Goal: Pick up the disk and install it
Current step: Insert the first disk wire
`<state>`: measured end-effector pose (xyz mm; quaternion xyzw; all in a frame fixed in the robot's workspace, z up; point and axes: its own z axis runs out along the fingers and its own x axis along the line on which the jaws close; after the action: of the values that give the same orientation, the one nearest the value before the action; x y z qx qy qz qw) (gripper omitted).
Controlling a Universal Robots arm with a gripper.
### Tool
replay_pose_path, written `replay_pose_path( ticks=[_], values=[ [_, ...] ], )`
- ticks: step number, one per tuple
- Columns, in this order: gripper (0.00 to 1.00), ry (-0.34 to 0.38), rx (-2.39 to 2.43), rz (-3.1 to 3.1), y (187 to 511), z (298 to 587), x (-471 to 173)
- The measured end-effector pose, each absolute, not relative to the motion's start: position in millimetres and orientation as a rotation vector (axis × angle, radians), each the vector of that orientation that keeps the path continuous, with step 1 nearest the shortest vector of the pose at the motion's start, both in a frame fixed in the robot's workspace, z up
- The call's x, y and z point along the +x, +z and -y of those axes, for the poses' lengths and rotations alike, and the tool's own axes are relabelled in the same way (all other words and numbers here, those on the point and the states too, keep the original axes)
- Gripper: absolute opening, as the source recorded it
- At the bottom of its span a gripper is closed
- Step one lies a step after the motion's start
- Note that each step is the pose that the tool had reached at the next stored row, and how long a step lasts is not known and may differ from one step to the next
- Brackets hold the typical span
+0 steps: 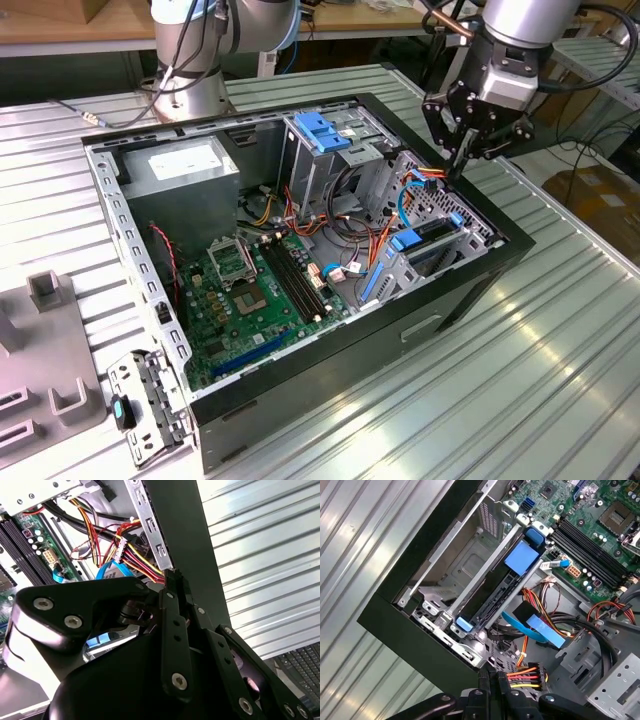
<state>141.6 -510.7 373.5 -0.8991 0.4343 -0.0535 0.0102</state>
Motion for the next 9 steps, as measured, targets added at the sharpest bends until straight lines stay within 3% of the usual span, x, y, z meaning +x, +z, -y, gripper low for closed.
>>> replay_pose_path(
  ticks=[9],
  values=[
    [0.18, -0.167, -2.785, -1.403, 372.6, 510.7, 140.2]
  ],
)
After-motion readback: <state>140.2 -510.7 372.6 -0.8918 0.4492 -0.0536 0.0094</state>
